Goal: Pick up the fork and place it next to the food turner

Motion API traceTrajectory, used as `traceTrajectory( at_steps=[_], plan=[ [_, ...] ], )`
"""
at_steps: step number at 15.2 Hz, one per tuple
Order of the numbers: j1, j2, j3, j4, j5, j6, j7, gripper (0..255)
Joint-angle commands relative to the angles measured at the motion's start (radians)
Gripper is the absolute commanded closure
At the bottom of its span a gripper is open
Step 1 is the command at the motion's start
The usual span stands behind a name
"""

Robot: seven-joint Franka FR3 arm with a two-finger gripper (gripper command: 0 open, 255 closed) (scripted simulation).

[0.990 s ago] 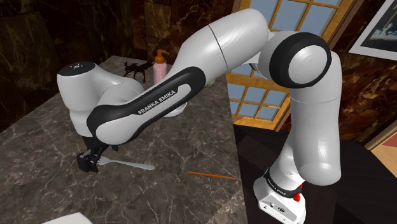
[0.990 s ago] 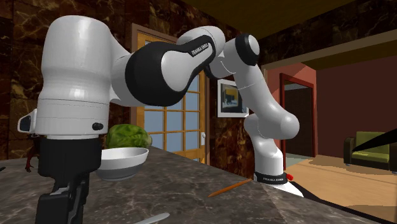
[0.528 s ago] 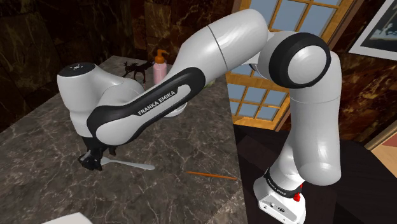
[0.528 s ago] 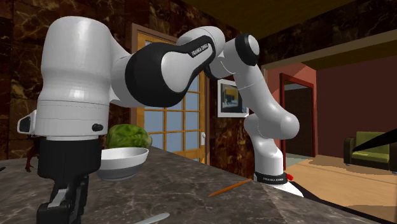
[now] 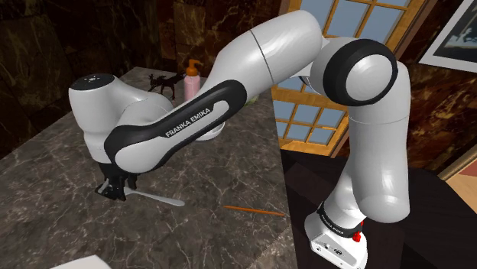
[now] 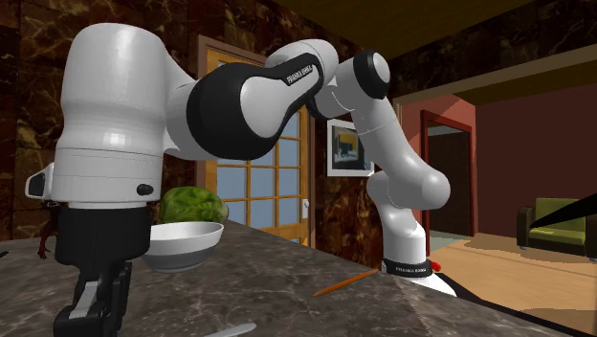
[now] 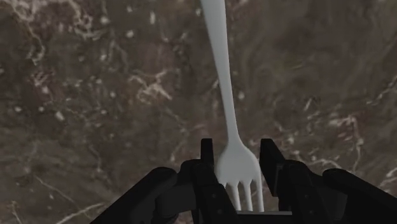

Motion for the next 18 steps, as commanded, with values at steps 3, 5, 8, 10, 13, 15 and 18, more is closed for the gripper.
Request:
traceTrajectory(
  at_steps=[3, 5, 8, 10, 13, 15, 18],
  plan=[
    [-0.001, -0.012, 0.006, 0.005, 0.009, -0.02, -0.004, 255],
    [-0.003, -0.024, 0.01, 0.015, 0.016, -0.041, -0.009, 255],
    [-0.006, -0.041, 0.016, 0.031, 0.026, -0.073, -0.015, 255],
    [-0.008, -0.052, 0.019, 0.044, 0.032, -0.095, -0.019, 255],
    [-0.01, -0.067, 0.023, 0.064, 0.041, -0.129, -0.025, 255],
    [-0.011, -0.076, 0.026, 0.079, 0.047, -0.152, -0.028, 255],
    [-0.012, -0.086, 0.029, 0.098, 0.053, -0.18, -0.032, 255]
  ],
)
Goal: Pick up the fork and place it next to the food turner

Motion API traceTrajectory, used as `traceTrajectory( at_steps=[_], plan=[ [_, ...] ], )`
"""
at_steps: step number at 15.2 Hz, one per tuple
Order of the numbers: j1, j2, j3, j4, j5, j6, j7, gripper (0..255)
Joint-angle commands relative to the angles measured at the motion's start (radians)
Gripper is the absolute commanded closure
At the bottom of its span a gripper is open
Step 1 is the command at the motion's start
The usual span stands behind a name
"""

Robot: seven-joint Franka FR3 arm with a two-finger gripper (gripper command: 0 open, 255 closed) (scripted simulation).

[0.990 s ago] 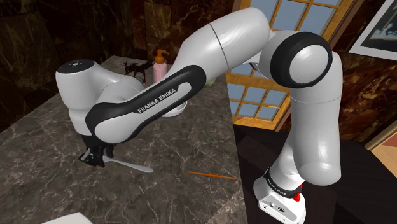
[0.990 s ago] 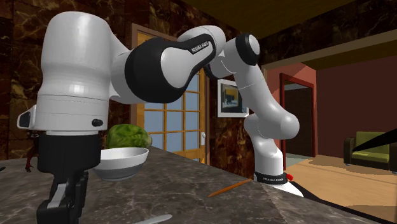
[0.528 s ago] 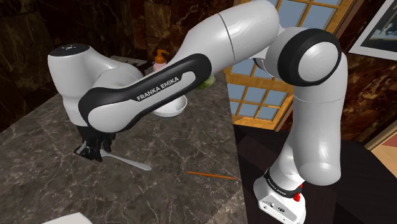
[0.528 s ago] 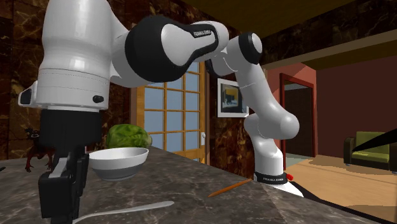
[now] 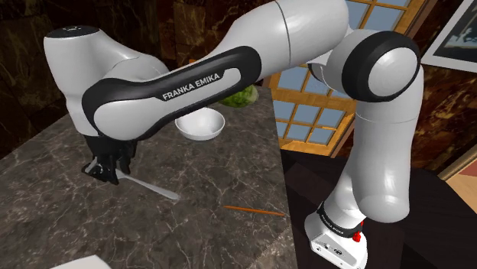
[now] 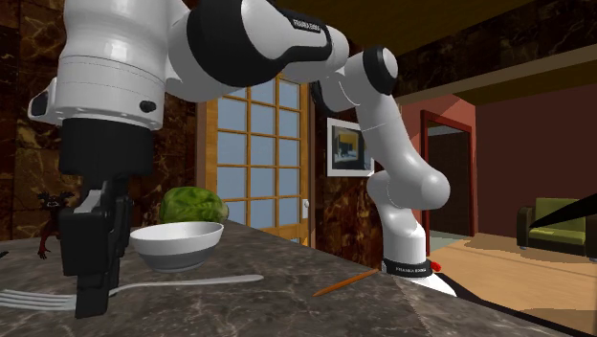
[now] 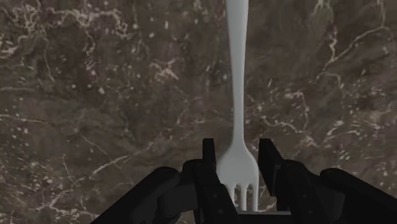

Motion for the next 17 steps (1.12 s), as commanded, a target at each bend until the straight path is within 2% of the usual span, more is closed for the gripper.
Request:
traceTrajectory(
  at_steps=[1, 9, 17],
  plan=[
    [-0.016, -0.003, -0.005, 0.009, 0.005, -0.011, -0.024, 255],
    [-0.12, 0.049, -0.05, 0.092, 0.012, -0.039, -0.187, 255],
    [-0.199, 0.163, -0.096, 0.275, 0.005, -0.106, -0.337, 255]
  ],
)
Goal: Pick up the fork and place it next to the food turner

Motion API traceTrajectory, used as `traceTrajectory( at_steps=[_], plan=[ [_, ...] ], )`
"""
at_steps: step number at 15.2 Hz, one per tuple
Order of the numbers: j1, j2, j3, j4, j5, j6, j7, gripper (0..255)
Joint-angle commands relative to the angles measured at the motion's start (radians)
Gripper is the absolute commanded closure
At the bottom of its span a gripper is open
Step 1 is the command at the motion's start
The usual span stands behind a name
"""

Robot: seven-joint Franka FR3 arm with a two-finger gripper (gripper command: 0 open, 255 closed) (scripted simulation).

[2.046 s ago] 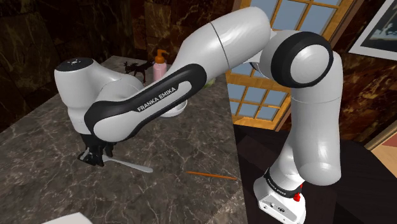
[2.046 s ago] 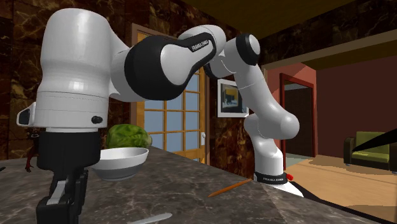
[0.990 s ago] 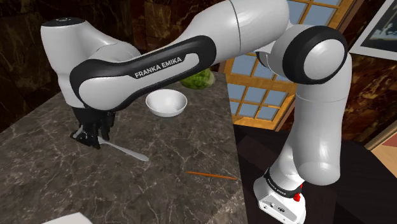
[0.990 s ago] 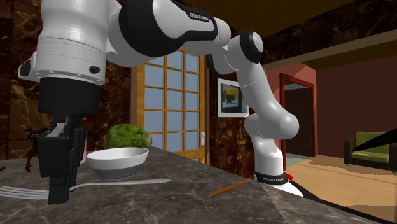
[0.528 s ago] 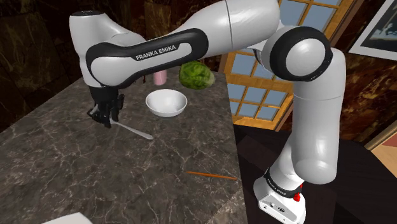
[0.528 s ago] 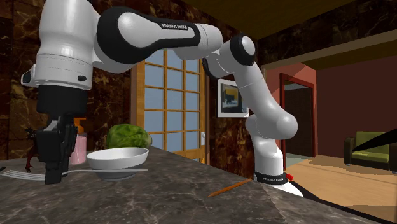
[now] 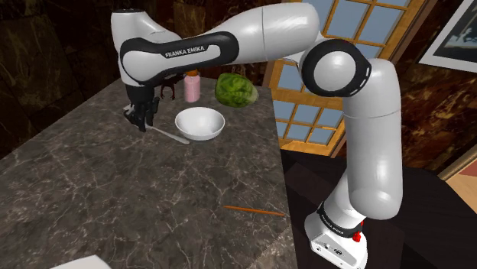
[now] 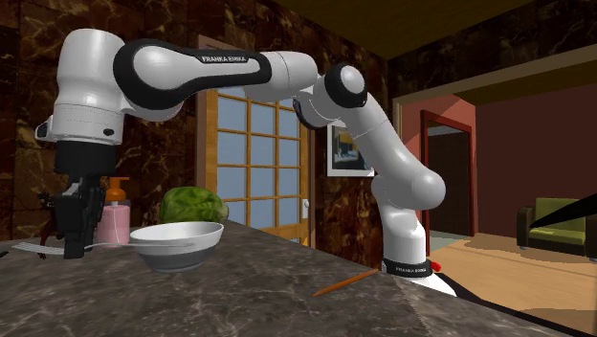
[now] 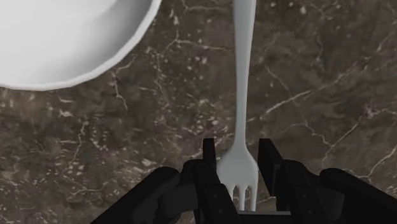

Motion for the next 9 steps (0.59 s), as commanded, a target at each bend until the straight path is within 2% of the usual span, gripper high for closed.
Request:
traceTrajectory(
  at_steps=[1, 6, 9],
  plan=[
    [-0.011, 0.043, -0.011, 0.074, -0.005, -0.03, -0.033, 255],
    [-0.041, 0.165, -0.039, 0.279, -0.016, -0.112, -0.123, 255],
    [-0.046, 0.272, -0.057, 0.466, -0.024, -0.189, -0.179, 255]
  ],
)
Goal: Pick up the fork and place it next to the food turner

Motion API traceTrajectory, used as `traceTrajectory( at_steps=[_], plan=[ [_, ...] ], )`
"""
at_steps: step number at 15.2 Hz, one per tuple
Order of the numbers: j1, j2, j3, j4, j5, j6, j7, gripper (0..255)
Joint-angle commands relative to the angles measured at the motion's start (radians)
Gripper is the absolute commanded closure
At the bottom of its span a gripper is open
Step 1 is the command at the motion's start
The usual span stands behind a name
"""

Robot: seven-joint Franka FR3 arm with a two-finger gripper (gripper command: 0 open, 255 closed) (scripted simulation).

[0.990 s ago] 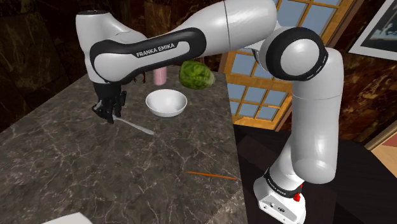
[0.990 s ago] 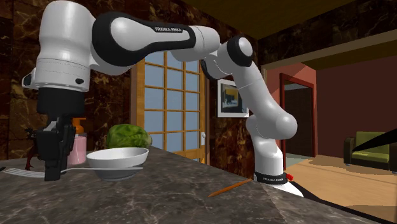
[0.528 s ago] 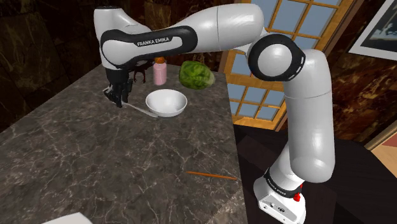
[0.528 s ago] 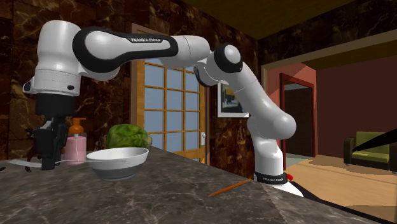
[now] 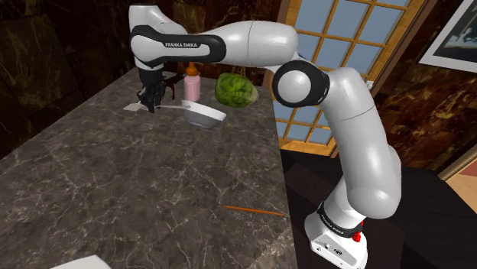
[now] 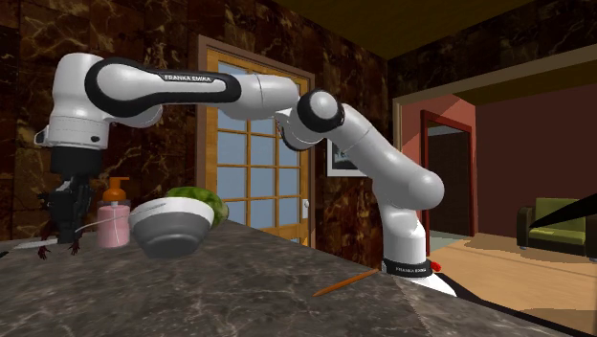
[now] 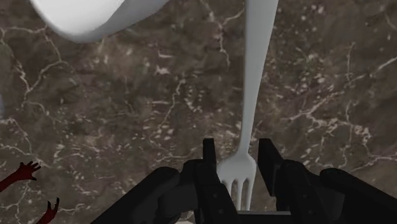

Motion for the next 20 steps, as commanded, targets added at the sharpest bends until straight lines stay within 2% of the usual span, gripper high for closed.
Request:
traceTrajectory(
  at_steps=[1, 2, 3, 4, 5, 8, 16, 20],
  plan=[
    [0.003, 0.087, -0.013, 0.154, -0.007, -0.065, -0.037, 255],
    [0.012, 0.151, -0.021, 0.271, -0.011, -0.116, -0.06, 255],
    [0.044, 0.279, -0.039, 0.509, -0.016, -0.219, -0.092, 255],
    [0.026, 0.233, -0.034, 0.409, -0.013, -0.168, -0.084, 255],
    [0.017, 0.213, -0.031, 0.358, -0.013, -0.138, -0.08, 255],
    [0.001, 0.186, -0.027, 0.265, -0.013, -0.075, -0.073, 255],
    [-0.019, 0.171, -0.026, 0.127, -0.016, 0.044, -0.063, 255],
    [-0.021, 0.172, -0.026, 0.118, -0.017, 0.054, -0.062, 255]
  ],
)
